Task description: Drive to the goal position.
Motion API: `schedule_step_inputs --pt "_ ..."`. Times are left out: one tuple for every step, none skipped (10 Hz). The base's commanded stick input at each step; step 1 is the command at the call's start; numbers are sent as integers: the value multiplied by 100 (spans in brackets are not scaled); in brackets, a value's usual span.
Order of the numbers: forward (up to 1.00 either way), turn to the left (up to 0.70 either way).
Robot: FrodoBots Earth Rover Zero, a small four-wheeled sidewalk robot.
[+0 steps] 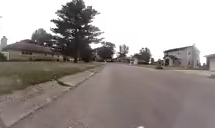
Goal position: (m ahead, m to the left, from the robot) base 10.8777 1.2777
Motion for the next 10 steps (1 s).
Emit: schedule_step_inputs --pt "70 1" --pt "70 1" --pt "70 1" --pt "70 1" --pt "70 1" --pt "70 1" --pt "70 1" --pt "70 1" --pt "70 1" --pt "70 1"
